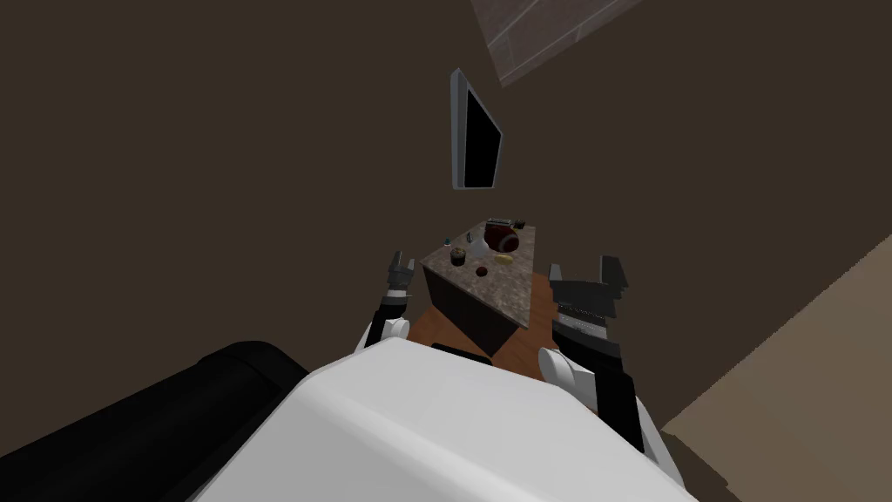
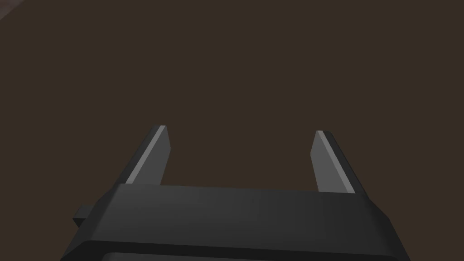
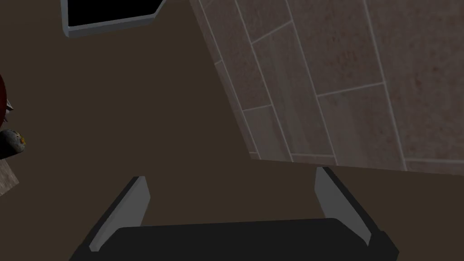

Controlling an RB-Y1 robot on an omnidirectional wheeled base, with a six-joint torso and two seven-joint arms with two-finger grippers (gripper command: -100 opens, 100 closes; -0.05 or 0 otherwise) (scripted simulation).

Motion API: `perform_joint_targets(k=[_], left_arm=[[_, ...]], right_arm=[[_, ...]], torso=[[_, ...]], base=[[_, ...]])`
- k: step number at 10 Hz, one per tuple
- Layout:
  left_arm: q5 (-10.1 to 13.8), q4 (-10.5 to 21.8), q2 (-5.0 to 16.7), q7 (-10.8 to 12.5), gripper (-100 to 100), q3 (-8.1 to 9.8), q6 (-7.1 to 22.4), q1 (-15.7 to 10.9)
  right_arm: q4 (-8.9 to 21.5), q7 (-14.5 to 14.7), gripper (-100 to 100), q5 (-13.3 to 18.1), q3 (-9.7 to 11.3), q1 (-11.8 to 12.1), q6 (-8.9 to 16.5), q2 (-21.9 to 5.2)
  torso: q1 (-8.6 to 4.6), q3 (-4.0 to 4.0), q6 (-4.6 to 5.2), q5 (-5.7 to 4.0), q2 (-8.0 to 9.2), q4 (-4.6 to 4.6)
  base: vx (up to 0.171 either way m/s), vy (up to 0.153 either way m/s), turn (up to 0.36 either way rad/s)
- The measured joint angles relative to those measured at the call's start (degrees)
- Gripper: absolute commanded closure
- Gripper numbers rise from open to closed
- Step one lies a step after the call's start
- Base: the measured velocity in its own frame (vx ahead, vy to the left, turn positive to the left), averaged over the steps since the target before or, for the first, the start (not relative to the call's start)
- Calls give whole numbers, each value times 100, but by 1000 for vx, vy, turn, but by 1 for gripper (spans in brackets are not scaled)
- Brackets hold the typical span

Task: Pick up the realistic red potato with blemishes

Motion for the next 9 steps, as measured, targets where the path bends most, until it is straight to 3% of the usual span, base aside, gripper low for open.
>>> perform_joint_targets(k=[3,7,9], left_arm=[[0,0,0,0,0,0,0,-1],[0,0,0,0,0,0,0,-1],[0,0,0,0,0,0,0,-1]], right_arm=[[-16,101,-100,259,-41,50,40,-398],[-50,364,-100,906,-177,231,128,-1011],[-66,460,-100,1188,-240,292,171,-1188]], torso=[[-7,5,-1,-1,9,2],[-11,8,-2,-2,15,3],[-8,6,-1,-2,11,3]], base=[[-23,-14,131],[-34,-21,172],[-29,-10,211]])
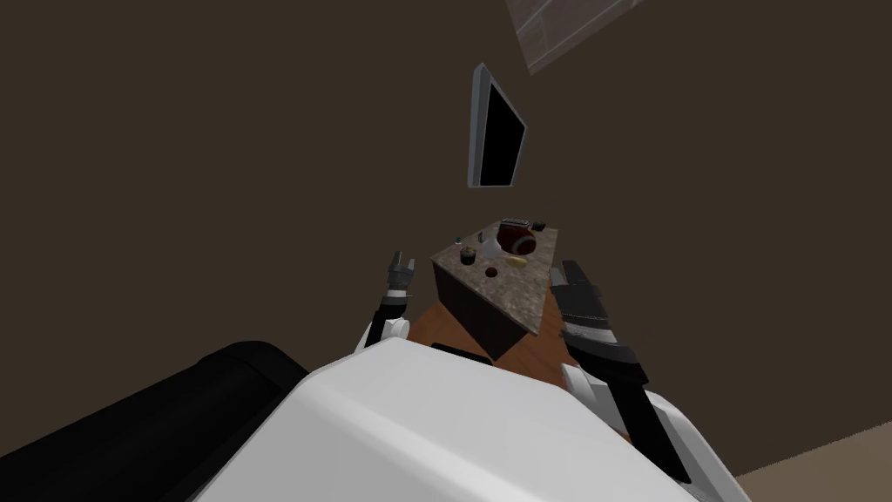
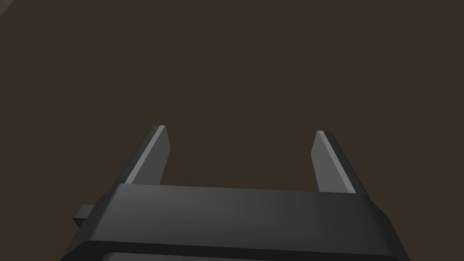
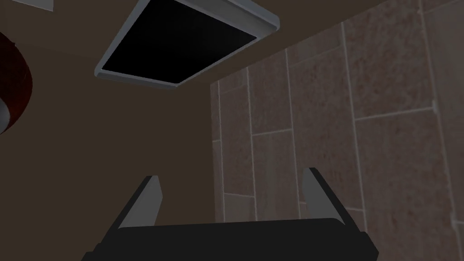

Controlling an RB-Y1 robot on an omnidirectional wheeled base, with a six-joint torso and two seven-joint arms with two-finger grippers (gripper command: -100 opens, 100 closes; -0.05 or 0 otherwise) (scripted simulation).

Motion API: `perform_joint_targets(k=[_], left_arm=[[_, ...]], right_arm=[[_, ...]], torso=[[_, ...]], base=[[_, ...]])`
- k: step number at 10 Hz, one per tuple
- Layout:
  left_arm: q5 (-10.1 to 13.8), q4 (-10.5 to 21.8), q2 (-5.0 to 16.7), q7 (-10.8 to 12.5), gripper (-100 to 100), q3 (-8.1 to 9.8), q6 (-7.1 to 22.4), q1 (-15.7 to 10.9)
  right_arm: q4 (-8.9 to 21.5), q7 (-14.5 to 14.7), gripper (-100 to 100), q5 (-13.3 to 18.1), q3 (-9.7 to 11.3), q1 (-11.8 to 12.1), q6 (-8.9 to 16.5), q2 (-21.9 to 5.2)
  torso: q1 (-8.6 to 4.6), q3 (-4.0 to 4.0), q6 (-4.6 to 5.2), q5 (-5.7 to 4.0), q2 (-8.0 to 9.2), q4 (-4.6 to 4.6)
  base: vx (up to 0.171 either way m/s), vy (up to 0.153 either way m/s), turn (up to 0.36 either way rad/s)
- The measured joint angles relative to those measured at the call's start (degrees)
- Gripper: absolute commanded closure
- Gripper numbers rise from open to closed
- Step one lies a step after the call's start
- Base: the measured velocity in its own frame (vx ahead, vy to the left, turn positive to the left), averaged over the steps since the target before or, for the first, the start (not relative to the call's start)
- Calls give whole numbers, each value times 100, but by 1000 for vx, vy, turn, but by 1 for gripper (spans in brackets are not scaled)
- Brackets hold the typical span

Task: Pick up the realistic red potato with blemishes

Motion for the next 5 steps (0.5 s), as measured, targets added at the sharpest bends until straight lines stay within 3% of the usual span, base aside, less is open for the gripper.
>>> perform_joint_targets(k=[5], left_arm=[[0,0,0,0,0,0,0,0]], right_arm=[[1,306,-100,764,-155,198,107,-430]], torso=[[0,-1,1,0,-2,-1]], base=[[-24,-13,123]])
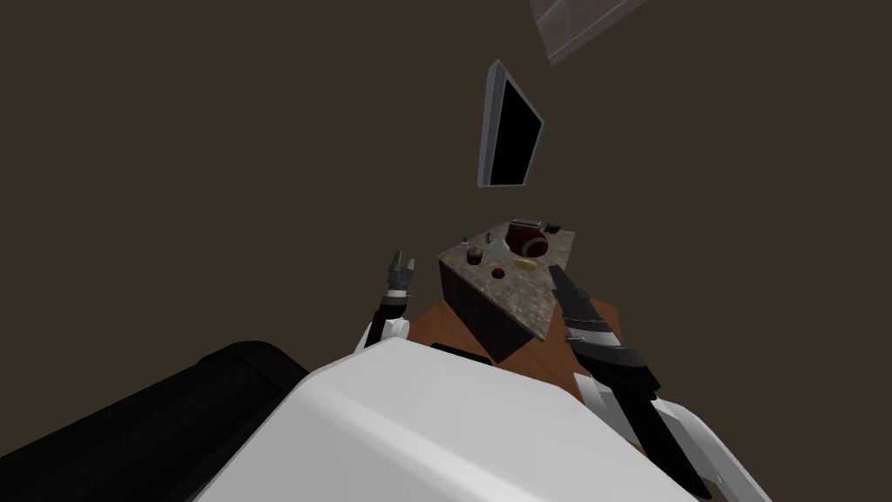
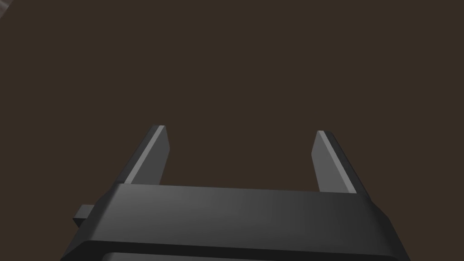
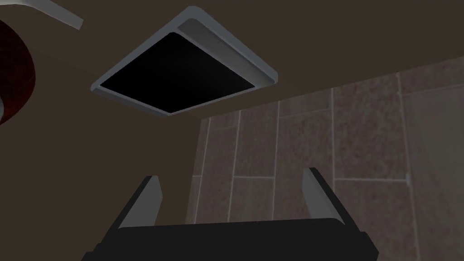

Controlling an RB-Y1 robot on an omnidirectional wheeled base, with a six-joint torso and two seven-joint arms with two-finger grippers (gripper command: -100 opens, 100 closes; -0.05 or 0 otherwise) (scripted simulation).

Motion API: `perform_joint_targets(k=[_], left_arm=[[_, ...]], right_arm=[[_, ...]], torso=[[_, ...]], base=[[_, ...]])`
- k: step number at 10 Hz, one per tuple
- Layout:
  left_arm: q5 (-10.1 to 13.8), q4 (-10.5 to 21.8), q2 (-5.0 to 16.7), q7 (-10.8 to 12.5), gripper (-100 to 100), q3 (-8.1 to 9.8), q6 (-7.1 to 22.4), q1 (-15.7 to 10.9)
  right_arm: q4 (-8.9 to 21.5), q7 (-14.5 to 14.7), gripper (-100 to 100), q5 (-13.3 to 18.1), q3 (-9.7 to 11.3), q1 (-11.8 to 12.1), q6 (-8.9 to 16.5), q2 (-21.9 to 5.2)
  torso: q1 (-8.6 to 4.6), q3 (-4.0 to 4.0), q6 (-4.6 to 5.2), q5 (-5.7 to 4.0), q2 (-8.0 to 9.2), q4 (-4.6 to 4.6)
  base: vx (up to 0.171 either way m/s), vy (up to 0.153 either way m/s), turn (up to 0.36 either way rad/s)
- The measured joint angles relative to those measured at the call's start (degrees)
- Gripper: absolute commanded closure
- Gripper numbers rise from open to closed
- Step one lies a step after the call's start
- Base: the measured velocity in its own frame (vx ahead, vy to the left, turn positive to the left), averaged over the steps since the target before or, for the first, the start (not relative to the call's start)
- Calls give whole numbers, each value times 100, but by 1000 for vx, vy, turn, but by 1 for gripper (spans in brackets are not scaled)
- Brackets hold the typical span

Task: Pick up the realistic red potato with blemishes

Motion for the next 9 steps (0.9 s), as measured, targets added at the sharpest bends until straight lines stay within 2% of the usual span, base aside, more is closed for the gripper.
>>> perform_joint_targets(k=[9], left_arm=[[0,0,0,0,0,1,0,1]], right_arm=[[48,572,-100,1320,-222,412,175,-595]], torso=[[0,-4,4,0,-7,-1]], base=[[-17,-8,166]])
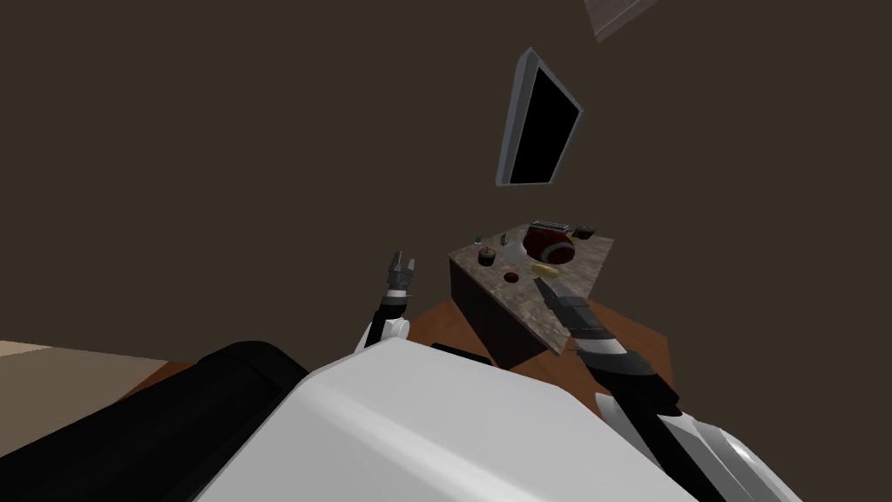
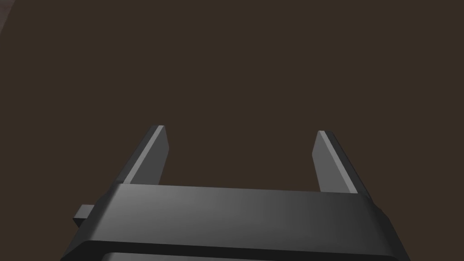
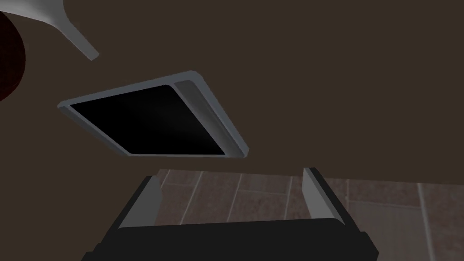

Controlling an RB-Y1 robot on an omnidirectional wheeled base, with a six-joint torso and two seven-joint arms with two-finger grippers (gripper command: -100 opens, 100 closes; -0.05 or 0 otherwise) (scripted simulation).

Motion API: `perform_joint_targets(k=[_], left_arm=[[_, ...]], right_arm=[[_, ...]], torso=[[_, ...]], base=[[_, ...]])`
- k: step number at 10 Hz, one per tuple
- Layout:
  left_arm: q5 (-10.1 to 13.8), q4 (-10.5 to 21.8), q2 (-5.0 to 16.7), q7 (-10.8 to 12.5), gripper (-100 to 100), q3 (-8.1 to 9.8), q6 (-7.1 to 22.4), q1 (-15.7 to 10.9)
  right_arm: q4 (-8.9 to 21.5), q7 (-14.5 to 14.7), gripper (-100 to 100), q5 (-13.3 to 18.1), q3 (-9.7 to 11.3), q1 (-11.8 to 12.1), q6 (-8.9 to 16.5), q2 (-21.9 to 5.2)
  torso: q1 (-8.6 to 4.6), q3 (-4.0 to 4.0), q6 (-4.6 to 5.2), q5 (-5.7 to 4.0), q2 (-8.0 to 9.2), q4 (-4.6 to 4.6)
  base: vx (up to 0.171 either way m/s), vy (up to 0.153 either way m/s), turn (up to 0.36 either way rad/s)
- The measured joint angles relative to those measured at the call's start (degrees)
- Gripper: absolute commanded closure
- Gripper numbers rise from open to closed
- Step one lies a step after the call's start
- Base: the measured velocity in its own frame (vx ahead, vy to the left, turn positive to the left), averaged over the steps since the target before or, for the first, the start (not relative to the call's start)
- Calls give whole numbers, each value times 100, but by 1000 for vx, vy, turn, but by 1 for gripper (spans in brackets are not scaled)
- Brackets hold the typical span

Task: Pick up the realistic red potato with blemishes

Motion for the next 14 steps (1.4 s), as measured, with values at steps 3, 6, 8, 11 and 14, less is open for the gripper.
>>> perform_joint_targets(k=[3,6,8,11,14], left_arm=[[0,0,0,0,0,0,0,-1],[0,0,0,0,0,0,0,0],[0,0,0,0,0,0,0,0],[0,0,0,0,0,0,0,0],[0,0,0,0,0,1,0,1]], right_arm=[[22,217,-100,490,-92,180,105,-262],[28,418,-100,940,-182,378,181,-480],[66,562,-100,1261,-228,493,259,-655],[158,846,-100,1732,-349,766,275,-889],[172,1027,-100,2197,-374,954,469,-1192]], torso=[[0,-1,-3,0,-2,0],[-1,-3,1,0,-5,-1],[-1,-4,1,0,-7,-1],[-3,-6,-2,0,-11,-2],[-3,-8,2,-1,-13,-3]], base=[[-7,-8,157],[0,-8,176],[5,-9,201],[13,-13,135],[19,-14,174]])
